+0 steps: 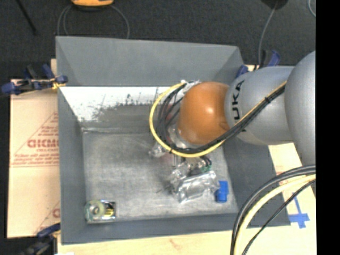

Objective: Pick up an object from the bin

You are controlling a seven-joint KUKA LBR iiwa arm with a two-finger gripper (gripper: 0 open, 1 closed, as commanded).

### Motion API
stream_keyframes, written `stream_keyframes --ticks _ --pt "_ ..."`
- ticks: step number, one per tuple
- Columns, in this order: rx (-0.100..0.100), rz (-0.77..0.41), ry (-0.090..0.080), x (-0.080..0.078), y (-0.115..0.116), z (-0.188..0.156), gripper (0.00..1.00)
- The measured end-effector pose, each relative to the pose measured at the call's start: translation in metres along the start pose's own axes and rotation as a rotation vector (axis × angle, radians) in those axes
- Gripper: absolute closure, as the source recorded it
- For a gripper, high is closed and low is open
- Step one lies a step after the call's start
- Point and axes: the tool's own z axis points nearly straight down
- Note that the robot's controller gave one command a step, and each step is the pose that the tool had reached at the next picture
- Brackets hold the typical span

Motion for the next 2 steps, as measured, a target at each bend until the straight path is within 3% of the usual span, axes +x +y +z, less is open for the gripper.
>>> stream_keyframes --ticks 1,2 --pt "-0.001 -0.076 0.018 0.051 -0.037 -0.018 0.0" --pt "-0.004 -0.226 0.005 0.061 -0.085 0.001 0.0"
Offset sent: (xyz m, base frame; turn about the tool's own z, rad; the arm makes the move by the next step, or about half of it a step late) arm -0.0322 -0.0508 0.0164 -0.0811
